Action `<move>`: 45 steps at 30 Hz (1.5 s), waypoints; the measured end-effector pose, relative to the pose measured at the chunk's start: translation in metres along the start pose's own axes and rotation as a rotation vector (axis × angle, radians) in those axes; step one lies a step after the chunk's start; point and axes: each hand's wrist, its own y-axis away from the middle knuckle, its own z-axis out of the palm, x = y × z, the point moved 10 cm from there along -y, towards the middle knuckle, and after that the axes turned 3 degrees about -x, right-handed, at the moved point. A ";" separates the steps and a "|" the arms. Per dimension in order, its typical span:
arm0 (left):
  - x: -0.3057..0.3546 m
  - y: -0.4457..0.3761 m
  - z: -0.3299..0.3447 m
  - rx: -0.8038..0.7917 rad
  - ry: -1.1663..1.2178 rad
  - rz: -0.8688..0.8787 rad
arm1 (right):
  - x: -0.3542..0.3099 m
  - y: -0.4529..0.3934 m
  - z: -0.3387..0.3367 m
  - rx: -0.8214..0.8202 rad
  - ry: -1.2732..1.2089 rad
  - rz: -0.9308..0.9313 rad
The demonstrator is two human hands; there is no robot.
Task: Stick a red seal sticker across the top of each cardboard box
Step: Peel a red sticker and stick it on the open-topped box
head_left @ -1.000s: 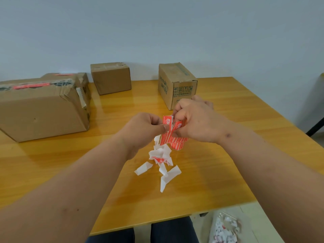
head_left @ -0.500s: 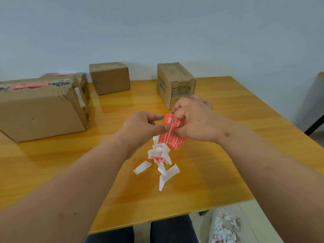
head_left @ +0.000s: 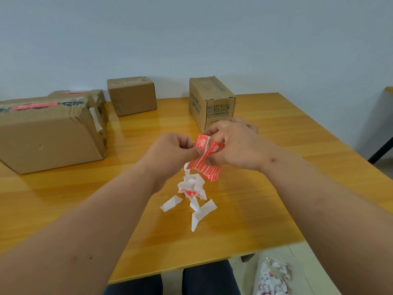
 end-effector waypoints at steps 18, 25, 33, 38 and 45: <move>-0.004 0.002 -0.006 0.056 0.031 -0.028 | -0.009 0.008 -0.009 0.048 -0.015 -0.073; 0.006 0.005 0.000 -0.028 -0.012 0.049 | -0.004 0.005 -0.009 0.037 -0.014 -0.058; 0.005 0.002 -0.002 0.009 -0.003 0.047 | -0.005 0.006 -0.007 0.039 -0.013 -0.061; -0.003 -0.001 -0.006 0.084 0.101 -0.012 | -0.007 0.008 -0.010 0.061 -0.047 -0.062; -0.009 0.000 -0.014 0.170 0.164 -0.040 | -0.006 0.011 -0.012 0.071 -0.091 -0.062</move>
